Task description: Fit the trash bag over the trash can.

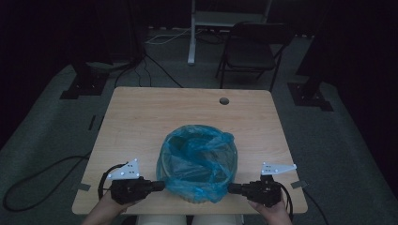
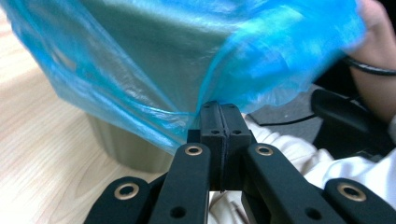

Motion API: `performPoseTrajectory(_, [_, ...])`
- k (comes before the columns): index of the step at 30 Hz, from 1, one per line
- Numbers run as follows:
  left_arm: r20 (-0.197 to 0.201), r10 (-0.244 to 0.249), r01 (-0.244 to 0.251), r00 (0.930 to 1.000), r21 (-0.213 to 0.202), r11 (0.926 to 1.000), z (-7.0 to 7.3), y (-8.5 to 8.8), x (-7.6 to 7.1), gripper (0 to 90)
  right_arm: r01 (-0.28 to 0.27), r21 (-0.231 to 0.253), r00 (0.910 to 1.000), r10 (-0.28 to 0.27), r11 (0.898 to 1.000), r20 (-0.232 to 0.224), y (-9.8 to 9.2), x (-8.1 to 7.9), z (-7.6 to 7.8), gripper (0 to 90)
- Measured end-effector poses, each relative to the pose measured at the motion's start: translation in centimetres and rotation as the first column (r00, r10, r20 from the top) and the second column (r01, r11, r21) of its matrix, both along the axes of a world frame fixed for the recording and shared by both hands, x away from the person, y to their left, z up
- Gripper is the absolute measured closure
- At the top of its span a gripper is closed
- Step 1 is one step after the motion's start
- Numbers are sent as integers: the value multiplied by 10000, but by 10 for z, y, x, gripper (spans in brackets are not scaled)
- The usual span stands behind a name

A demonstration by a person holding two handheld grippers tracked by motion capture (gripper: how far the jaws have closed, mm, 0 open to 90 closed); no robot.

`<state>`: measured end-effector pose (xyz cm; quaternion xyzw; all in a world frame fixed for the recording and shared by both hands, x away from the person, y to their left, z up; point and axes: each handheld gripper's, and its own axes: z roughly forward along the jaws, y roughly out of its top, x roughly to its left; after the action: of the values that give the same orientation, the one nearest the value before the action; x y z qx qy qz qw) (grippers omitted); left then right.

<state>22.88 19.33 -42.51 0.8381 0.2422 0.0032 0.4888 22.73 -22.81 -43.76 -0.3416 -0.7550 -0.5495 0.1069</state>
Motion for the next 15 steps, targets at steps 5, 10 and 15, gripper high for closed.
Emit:
performPoseTrajectory(5, [-78, 861, -850, 9963, 911, 9922, -23, -5, 11, 900, 476, -564, 9984, -491, 9973, -262, 0, 8, -18, 900])
performPoseTrajectory(10, [-814, 1560, -1485, 9844, 910, 9847, -47, -7, 28, 900, 978, -1672, 9936, -1058, 9811, -401, 6, 22, -38, 900])
performPoseTrajectory(15, [-1242, 1494, -1419, 9809, 672, 9876, -58, -5, 36, 802, 1055, -2119, 9869, -1285, 9716, -976, 11, 33, -58, 740])
